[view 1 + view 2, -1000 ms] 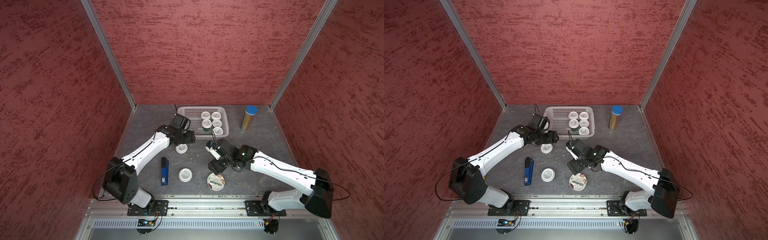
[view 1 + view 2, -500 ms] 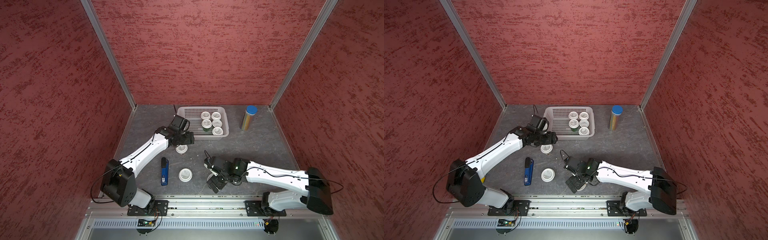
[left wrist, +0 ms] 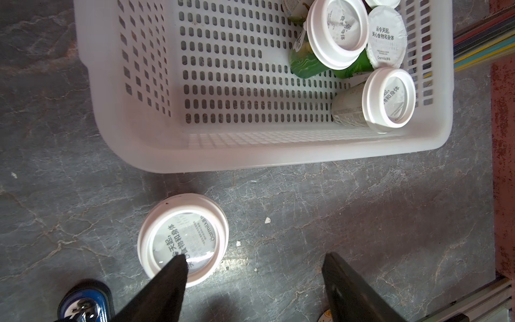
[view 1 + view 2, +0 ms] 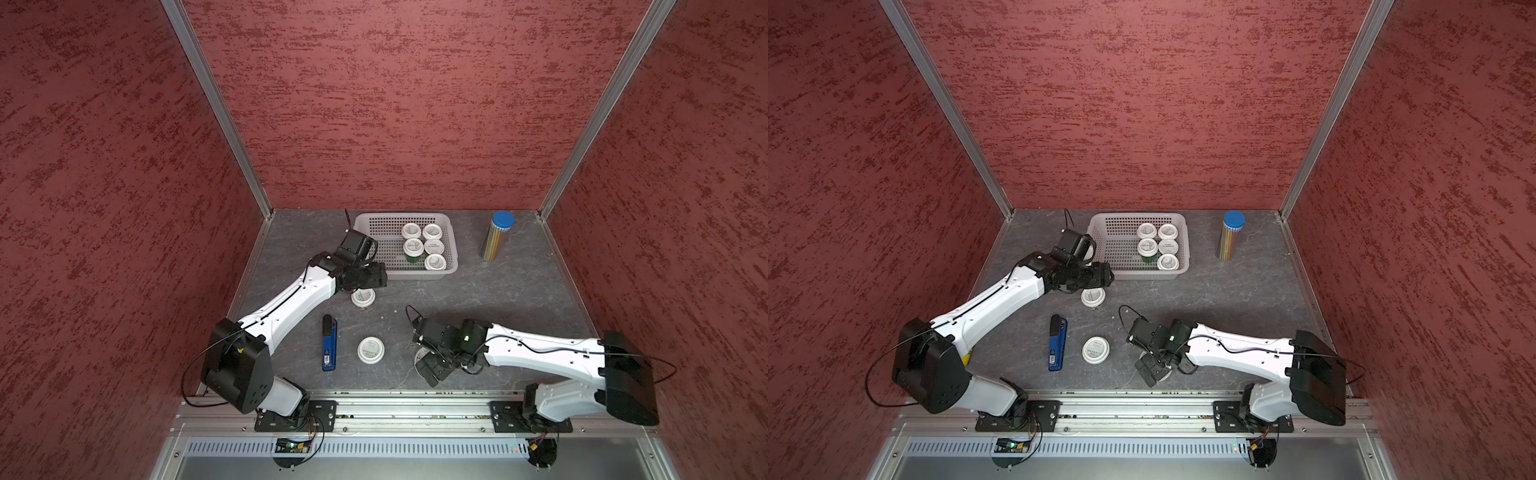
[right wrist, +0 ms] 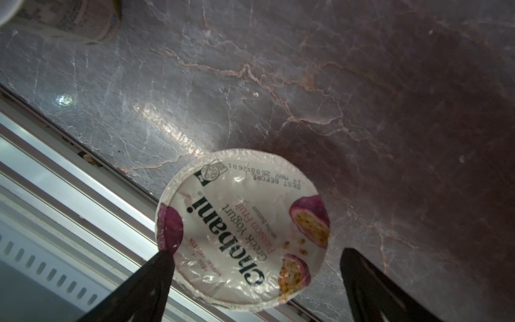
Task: Put the yogurt in the basket
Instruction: Move the yogurt at the center of the board.
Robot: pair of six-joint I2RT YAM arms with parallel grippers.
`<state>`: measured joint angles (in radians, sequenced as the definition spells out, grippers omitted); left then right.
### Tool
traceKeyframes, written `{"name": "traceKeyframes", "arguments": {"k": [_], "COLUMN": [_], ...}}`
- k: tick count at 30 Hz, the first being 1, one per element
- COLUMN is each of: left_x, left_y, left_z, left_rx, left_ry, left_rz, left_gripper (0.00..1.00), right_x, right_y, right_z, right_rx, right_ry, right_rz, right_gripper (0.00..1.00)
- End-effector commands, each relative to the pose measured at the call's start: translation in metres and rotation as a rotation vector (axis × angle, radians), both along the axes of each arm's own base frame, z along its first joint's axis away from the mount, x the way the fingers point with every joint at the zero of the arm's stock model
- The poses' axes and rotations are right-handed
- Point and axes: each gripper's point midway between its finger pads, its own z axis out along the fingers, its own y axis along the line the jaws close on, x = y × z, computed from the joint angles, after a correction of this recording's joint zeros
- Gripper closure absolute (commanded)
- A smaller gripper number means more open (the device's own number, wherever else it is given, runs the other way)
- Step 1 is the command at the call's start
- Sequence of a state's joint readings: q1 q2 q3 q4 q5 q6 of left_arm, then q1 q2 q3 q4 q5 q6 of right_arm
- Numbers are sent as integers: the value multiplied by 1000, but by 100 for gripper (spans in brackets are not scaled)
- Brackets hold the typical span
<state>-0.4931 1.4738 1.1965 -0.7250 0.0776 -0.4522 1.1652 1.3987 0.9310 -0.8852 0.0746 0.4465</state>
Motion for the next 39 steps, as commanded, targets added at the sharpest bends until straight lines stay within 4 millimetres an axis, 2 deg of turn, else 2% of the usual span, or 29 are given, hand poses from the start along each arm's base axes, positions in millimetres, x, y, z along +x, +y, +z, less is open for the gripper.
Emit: {"name": "traceKeyframes", "arguments": {"k": [1,9,17,20,25,32,39], "left_x": [0,-1,-1,0,0,0,1], "left_y": [1,3,2,1,-1,-1,-2], "left_z": [5,1,4,3,1,2,-4], "left_rx": [-8,-6,-9,-13,-19,-18,-15], "left_ry": [-7,1,-5,-2,2,2,15], "left_rz": [-1,4,3,3,-3,-5,-7], "left_gripper": [20,20,19,19,19,18,18], "right_x": [4,13,27,23,11,0,-15], "right_y": [-6,-1,1,7,14,-4,-10], "right_z": [-9,-9,20,27,27,12,3], "right_rx": [-48,-35,0,47,131,58,39], "right_ry": [-25,-66,-134,-120,-110,-100,-89], "right_rz": [-18,-25,-24,-5,34,-26,-44], "right_gripper": [1,2,1,2,2,2,2]}}
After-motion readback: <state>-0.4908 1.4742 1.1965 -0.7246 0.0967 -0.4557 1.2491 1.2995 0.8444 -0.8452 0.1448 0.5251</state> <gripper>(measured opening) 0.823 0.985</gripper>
